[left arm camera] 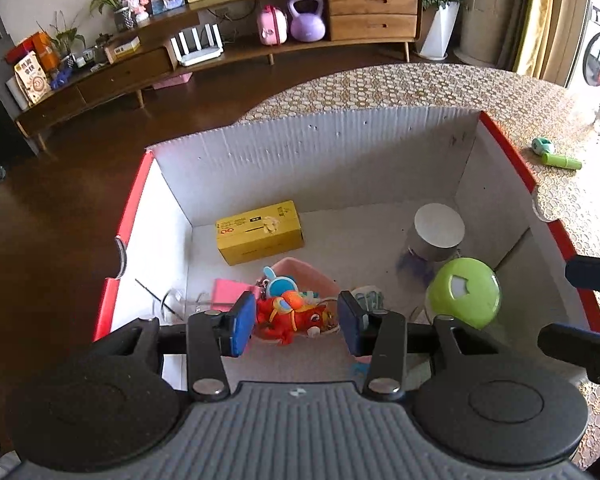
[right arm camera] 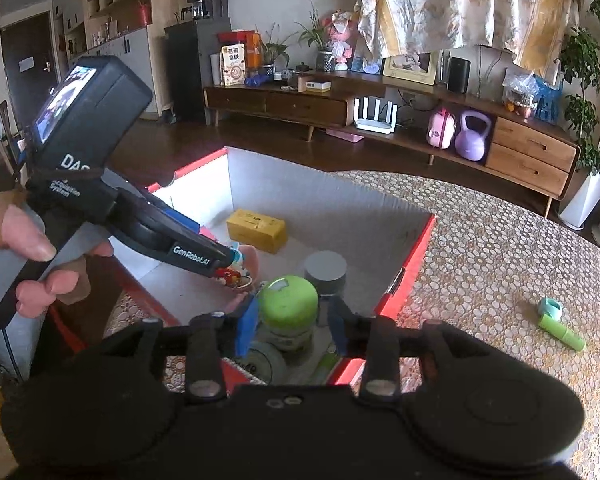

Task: Organize rigid objects
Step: 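Lower and release the keychain and tape dispenser into the box with both tools, then withdraw both tools from the box toward the teal tape roll and green highlighter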

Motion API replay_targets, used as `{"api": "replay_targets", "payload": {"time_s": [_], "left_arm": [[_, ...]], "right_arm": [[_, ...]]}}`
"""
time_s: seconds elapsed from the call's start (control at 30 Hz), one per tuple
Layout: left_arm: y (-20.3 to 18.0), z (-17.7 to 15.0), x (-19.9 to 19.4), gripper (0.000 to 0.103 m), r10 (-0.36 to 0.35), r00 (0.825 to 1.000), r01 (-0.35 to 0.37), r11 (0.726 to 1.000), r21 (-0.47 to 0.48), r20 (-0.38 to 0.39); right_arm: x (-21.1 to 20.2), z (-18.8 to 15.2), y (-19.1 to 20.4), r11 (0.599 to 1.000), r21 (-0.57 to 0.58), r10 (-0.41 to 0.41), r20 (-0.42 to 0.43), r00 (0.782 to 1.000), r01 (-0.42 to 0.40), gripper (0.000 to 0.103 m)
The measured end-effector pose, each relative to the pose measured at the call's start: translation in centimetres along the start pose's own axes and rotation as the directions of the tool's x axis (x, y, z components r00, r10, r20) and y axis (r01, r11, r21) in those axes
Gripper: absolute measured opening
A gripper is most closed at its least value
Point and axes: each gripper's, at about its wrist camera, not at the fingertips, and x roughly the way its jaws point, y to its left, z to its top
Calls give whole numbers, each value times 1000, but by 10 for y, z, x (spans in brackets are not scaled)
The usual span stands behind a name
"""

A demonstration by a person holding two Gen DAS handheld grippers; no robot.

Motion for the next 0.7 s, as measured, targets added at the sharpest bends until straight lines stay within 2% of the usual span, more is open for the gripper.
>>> {"api": "replay_targets", "payload": {"time_s": [0.17, 0.4, 0.7], "left_arm": [[-6, -5, -24, 50, 0, 999, 0, 1000, -1, 44], [-18, -10, -61, 51, -15, 995, 16, 1000, -8, 102], [-40, -17, -100, 51, -25, 988, 26, 1000, -3, 156]], "right_arm": [[-10, 0, 4, 1000, 4, 10, 19, 1000, -10, 45], [-29, -2, 7, 999, 13, 30, 51, 998, -30, 55], [-64, -8, 2, 998, 40, 38, 112, 993, -43, 75]]}}
